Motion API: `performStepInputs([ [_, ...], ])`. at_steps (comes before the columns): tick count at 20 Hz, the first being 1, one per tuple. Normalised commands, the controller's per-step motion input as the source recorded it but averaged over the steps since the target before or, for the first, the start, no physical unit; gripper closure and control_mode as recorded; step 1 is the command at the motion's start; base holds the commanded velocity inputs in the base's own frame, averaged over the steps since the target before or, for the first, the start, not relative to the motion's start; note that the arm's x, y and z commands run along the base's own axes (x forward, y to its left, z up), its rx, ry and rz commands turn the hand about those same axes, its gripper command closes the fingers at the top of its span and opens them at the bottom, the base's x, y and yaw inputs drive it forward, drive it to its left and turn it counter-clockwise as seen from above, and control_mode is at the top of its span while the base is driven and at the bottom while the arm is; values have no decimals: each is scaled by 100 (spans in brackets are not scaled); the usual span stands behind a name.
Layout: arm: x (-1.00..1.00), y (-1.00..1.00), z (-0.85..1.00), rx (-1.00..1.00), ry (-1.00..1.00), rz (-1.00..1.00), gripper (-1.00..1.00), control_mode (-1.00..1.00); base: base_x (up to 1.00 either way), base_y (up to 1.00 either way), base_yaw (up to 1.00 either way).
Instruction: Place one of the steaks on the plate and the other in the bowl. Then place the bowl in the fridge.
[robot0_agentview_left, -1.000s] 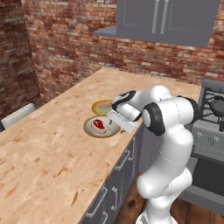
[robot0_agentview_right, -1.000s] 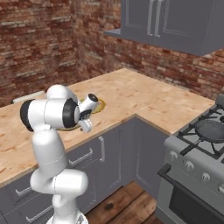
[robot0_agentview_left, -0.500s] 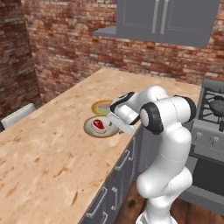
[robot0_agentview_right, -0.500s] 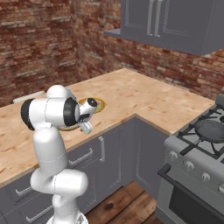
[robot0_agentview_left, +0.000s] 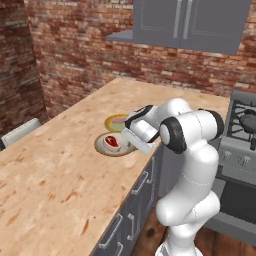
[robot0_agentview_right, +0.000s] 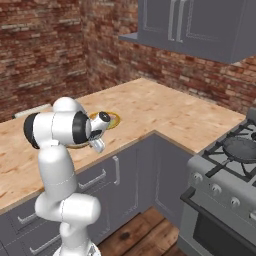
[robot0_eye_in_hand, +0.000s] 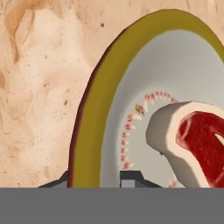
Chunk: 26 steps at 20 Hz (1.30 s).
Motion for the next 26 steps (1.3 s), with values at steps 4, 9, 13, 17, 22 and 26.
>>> performStepInputs([
  [4, -6, 8, 14, 8, -9, -12, 100, -100, 0, 0, 0],
  [9, -42, 1, 89, 24, -16, -13, 100, -100, 0, 0, 0],
  [13, -82, 0, 94, 21, -13, 0, 100, -100, 0, 0, 0],
  [17, -73, -1, 100, 1, -6, 0, 100, -100, 0, 0, 0],
  [22, -99, -26, 100, 0, 1, 0, 100, -100, 0, 0, 0],
  [26, -85, -48, 89, 0, 7, 0, 100, -100, 0, 0, 0],
])
